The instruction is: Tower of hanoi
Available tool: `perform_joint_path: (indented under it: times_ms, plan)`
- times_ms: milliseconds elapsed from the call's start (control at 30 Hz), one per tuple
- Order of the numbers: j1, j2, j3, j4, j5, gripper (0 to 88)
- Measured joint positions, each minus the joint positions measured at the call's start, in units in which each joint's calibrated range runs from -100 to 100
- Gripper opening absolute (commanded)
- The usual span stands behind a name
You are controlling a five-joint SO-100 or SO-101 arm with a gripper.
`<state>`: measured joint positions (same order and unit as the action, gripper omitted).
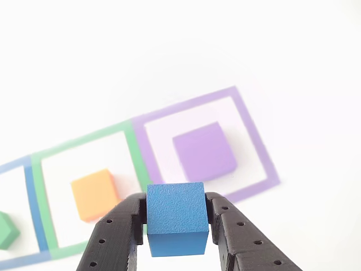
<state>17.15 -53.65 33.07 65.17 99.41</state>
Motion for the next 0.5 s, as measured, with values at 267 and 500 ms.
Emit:
perform_joint_path:
  times_ms: [267,500]
  plan:
    - [4.42,2.20,28.72,-32.66,0.00,3.7]
    - [5.57,12.66,37.68,-55.86,0.00,3.7]
